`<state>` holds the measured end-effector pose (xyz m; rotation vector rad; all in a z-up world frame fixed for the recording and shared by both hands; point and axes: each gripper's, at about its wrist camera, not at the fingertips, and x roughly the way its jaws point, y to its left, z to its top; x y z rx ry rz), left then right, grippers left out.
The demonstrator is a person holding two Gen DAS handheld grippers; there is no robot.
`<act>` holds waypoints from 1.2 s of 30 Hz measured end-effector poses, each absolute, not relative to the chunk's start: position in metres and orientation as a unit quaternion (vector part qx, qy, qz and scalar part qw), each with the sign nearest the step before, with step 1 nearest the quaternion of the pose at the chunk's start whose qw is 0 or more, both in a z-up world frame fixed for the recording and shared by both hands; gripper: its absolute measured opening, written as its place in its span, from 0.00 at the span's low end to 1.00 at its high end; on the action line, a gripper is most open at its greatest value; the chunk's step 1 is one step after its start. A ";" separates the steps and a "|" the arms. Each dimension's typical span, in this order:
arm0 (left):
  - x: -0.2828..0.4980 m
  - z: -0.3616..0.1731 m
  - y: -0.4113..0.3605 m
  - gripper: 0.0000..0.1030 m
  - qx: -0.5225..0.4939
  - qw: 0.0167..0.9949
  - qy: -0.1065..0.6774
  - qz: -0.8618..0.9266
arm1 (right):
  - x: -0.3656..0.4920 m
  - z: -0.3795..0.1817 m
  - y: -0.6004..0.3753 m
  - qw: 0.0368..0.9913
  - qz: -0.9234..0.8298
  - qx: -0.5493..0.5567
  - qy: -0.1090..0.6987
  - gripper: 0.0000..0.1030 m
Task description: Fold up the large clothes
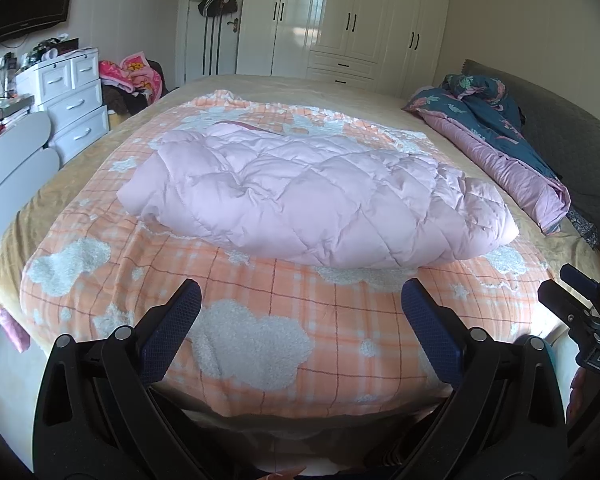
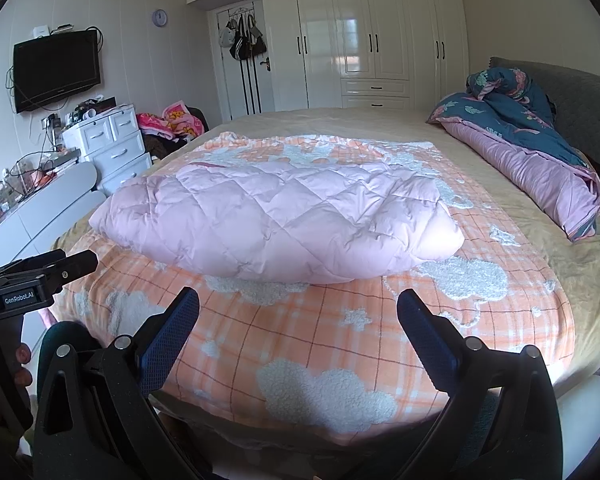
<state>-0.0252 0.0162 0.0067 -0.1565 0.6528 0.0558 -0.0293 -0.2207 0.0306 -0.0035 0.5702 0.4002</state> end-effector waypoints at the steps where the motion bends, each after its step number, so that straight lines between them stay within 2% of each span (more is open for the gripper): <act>1: -0.025 0.007 0.016 0.91 -0.077 0.944 0.319 0.027 | -0.030 0.031 -0.221 0.940 0.196 -0.002 0.279 0.96; 36: -0.030 0.009 0.017 0.91 -0.074 0.943 0.322 0.033 | -0.031 0.033 -0.220 0.941 0.196 -0.002 0.276 0.96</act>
